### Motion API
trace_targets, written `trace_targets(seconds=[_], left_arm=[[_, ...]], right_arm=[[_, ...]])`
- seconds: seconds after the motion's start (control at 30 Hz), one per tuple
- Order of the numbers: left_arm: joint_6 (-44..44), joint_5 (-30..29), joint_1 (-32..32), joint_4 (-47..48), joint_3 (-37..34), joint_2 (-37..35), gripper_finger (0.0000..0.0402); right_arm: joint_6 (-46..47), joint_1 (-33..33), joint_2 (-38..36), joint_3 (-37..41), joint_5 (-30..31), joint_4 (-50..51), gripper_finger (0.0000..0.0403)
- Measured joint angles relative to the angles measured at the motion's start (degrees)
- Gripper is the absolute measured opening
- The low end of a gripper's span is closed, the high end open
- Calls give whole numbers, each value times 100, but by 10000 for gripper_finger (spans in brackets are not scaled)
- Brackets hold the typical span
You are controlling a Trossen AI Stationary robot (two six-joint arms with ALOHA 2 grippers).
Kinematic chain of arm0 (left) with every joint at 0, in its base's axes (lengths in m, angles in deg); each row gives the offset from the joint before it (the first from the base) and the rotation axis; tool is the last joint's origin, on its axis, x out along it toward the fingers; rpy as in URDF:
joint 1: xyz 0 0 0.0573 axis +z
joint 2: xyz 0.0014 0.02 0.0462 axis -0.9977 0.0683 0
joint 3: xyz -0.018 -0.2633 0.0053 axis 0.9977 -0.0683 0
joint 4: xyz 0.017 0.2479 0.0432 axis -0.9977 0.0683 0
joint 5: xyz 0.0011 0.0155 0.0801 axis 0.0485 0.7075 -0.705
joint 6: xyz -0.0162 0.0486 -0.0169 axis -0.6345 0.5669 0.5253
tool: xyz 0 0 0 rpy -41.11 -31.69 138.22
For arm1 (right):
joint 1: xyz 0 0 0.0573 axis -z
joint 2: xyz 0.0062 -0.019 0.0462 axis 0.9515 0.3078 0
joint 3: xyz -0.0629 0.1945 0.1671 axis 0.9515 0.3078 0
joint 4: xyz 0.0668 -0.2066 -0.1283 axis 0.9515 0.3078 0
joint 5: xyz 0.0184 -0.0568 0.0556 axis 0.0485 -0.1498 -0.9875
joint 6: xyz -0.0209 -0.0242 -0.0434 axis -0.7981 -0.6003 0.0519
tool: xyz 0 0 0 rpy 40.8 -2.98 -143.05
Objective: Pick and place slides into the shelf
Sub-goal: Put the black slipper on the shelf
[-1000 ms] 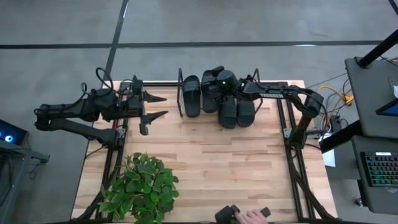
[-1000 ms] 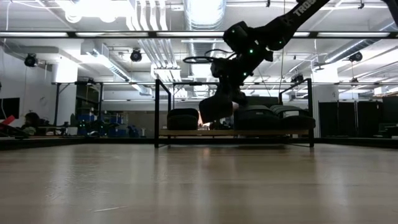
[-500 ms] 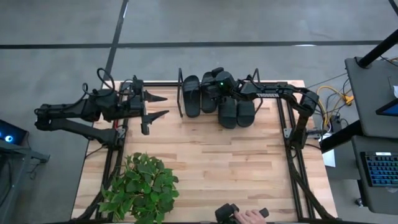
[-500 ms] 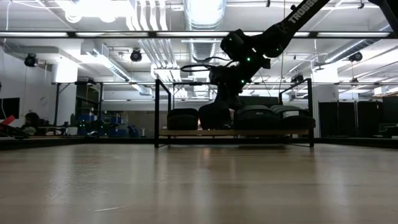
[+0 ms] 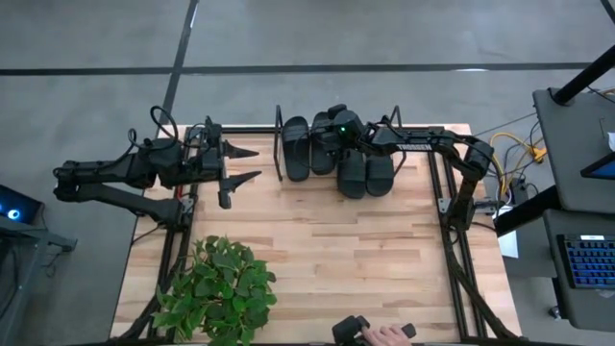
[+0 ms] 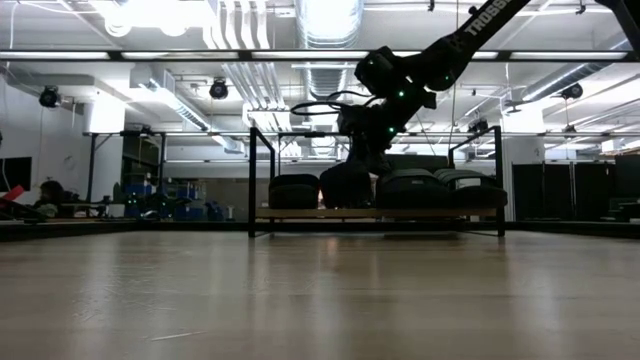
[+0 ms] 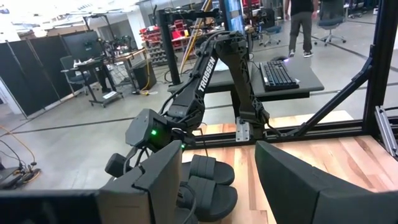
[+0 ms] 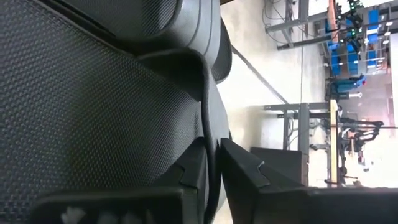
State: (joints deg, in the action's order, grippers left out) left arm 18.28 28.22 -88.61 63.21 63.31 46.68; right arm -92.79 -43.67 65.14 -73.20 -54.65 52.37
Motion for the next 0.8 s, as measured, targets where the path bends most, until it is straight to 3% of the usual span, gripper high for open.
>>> trace_targets(seconds=[0.27, 0.6, 0.8], left_arm=[[11, 1, 0, -2, -1, 9, 189], [15, 1, 0, -21, -3, 7, 189], [15, 1, 0, -26, -3, 13, 189]], right_arm=[[188, -4, -9, -215, -7, 563, 65], [754, -2, -9, -1129, -262, 2051, 98], [965, -5, -13, -1263, -326, 2234, 118]])
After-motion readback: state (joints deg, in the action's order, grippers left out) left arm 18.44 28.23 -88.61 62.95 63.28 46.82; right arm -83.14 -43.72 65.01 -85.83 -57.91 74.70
